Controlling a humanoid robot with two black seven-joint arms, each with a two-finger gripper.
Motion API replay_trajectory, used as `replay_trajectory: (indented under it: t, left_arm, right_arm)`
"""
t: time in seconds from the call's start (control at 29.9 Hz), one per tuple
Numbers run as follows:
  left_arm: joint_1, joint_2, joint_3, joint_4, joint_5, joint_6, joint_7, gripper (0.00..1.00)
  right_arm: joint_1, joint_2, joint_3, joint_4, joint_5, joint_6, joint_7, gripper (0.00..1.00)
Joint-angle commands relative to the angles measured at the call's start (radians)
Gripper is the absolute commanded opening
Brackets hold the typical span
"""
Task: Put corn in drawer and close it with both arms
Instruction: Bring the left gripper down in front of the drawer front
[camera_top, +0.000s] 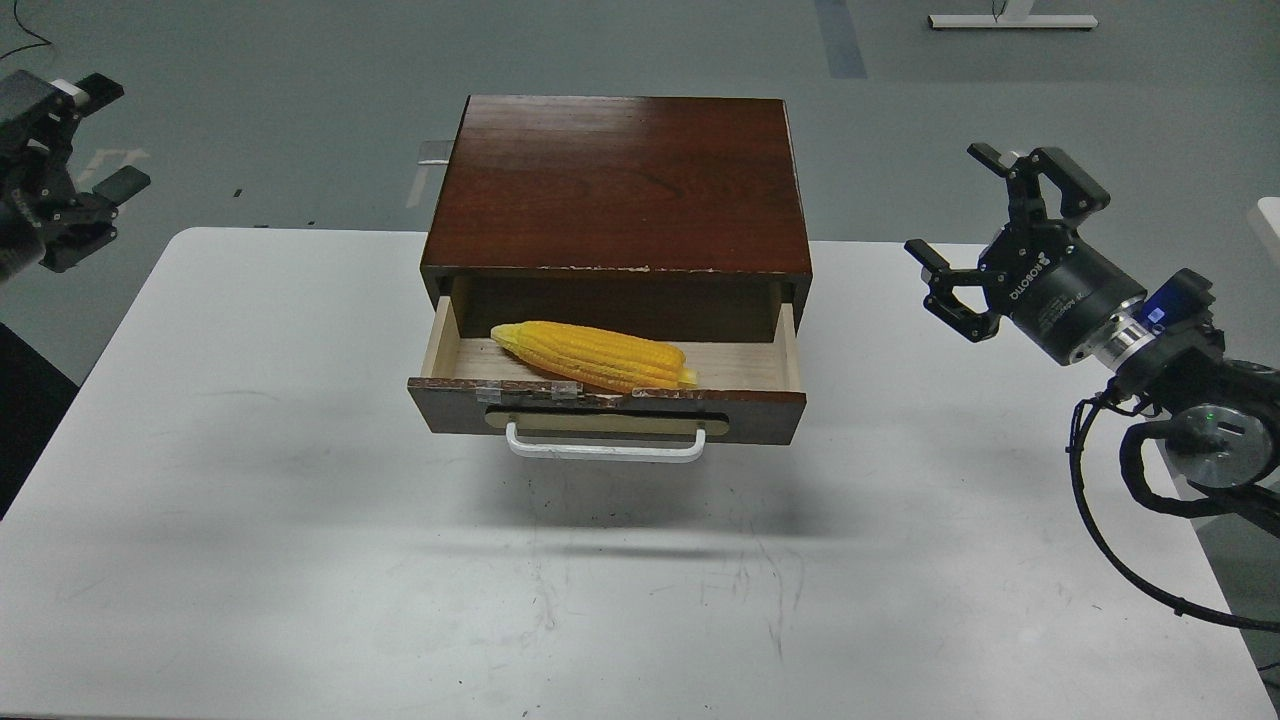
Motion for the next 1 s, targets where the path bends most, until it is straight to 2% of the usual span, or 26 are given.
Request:
replay_trajectory:
  t: [0.0,0.07,0.17,0.2,0.23,0.27,0.3,0.37,0.47,0.64,0.74,0.77,0.84,0.97]
  left_arm:
    - [0.002,0.134,-0.009,-0.295,0.234,0.237,-0.002,1.00]
    - [0.002,0.180,-0.010,-0.379,0.230,0.270,-0.002,1.00]
    - [0.001,0.260,-0.010,-0.555,0.248,0.273,-0.002,1.00]
    - [-0.001,0.265,-0.012,-0.627,0.275,0.273,-0.002,0.95]
    - [-0.001,0.263,-0.012,-0.658,0.295,0.271,-0.002,0.85]
    - [-0.001,0.262,-0.004,-0.710,0.362,0.261,-0.002,0.47]
    - [0.001,0.257,0.001,-0.717,0.398,0.247,-0.002,0.28]
    - [0.005,0.204,0.002,-0.715,0.502,0.189,-0.002,0.00]
    - [0.018,0.165,0.033,-0.717,0.595,0.139,-0.002,0.00]
    - [0.021,0.161,0.114,-0.717,0.604,0.127,-0.002,0.00]
    - [0.024,0.156,0.122,-0.717,0.604,0.037,-0.002,0.00]
    - [0.027,0.157,0.120,-0.717,0.604,-0.023,-0.002,0.00]
    - [0.027,0.159,0.120,-0.720,0.604,-0.072,-0.002,0.00]
    - [0.027,0.160,0.117,-0.720,0.604,-0.089,-0.002,0.00]
  right_arm:
    - [-0.008,0.001,0.006,-0.074,0.000,-0.001,0.000,1.00]
    - [-0.008,0.001,0.010,-0.094,0.002,-0.001,0.000,1.00]
    - [-0.008,0.001,0.010,-0.131,0.002,-0.004,0.000,1.00]
    - [-0.008,0.001,0.010,-0.137,0.002,-0.006,0.000,1.00]
    - [-0.010,0.001,0.010,-0.140,0.000,-0.006,0.000,1.00]
    - [-0.010,0.001,0.009,-0.140,0.000,-0.007,0.000,1.00]
    - [-0.010,0.000,0.009,-0.140,0.000,-0.007,0.000,1.00]
    - [-0.013,0.000,0.009,-0.140,0.000,-0.007,0.000,1.00]
    - [-0.025,-0.002,0.004,-0.143,0.000,-0.012,0.000,1.00]
    - [-0.043,-0.002,0.001,-0.174,0.000,-0.021,0.000,1.00]
    - [-0.047,-0.002,-0.008,-0.189,-0.001,-0.021,0.000,1.00]
    - [-0.050,-0.002,-0.011,-0.201,-0.001,-0.020,0.000,1.00]
    - [-0.062,-0.002,-0.010,-0.220,-0.001,-0.020,0.000,1.00]
    - [-0.067,0.000,-0.011,-0.249,-0.003,-0.017,0.000,1.00]
